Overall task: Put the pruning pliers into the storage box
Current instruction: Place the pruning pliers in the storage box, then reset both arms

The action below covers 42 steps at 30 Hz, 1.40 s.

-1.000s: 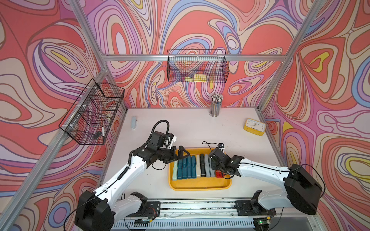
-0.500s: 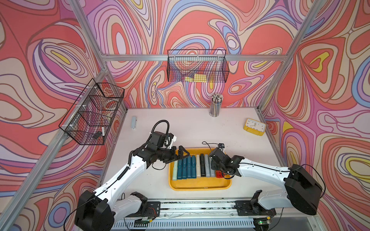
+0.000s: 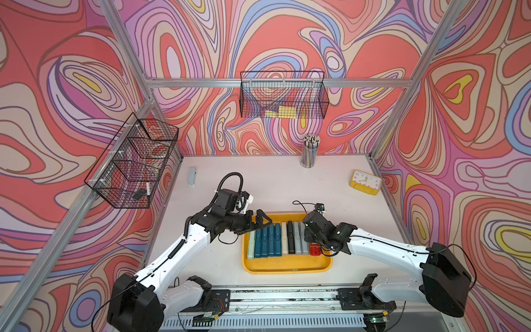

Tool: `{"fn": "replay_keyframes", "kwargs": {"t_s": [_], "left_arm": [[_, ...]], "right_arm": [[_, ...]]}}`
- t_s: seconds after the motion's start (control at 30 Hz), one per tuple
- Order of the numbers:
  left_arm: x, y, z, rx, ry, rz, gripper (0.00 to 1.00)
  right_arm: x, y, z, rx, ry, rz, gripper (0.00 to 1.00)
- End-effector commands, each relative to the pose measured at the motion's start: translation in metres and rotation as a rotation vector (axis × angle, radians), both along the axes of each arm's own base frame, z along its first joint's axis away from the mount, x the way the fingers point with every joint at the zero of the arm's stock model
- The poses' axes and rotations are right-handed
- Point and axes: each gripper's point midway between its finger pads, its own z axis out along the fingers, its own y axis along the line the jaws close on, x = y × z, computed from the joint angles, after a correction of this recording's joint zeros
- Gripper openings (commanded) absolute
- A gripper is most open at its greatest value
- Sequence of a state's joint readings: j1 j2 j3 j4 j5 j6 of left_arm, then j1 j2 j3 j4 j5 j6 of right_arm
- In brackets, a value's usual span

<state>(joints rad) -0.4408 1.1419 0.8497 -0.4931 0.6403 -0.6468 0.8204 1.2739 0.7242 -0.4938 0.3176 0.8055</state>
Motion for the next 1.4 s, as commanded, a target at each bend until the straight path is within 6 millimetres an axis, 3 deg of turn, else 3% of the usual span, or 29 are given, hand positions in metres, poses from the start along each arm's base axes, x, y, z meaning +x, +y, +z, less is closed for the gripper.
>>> {"fn": "replay_keyframes", "kwargs": {"t_s": [0.0,0.13,0.23,0.4,0.67,0.93,1.13,1.37], "left_arm": [[0.012,0.011,0.006,0.074,-0.042,0.005,0.99],[0.034,0.028,0.017,0.113,-0.085,0.037,0.99],[0.053,0.045,0.025,0.143,-0.121,0.075,0.99],[0.081,0.076,0.037,0.239,-0.24,0.157,0.99],[0.107,0.143,0.044,0.531,-0.415,0.309,0.99],[0.128,0.204,0.02,0.628,-0.41,0.479,0.99],[0.151,0.207,-0.006,0.632,-0.585,0.504,0.99],[0.15,0.207,-0.026,0.647,-0.777,0.503,0.99]], "right_arm": [[0.003,0.006,0.03,0.034,-0.062,0.033,0.21],[0.008,0.008,0.064,0.033,-0.139,0.081,0.32],[0.017,0.009,0.09,-0.005,-0.189,0.118,0.49],[0.042,0.012,0.116,-0.063,-0.205,0.159,0.98],[0.095,-0.016,0.114,0.006,-0.219,0.154,0.99],[0.134,-0.065,0.097,0.054,-0.229,0.083,0.98],[0.151,-0.105,0.084,-0.027,-0.331,0.007,0.98],[0.154,-0.128,0.077,-0.075,-0.406,-0.015,0.98]]}}
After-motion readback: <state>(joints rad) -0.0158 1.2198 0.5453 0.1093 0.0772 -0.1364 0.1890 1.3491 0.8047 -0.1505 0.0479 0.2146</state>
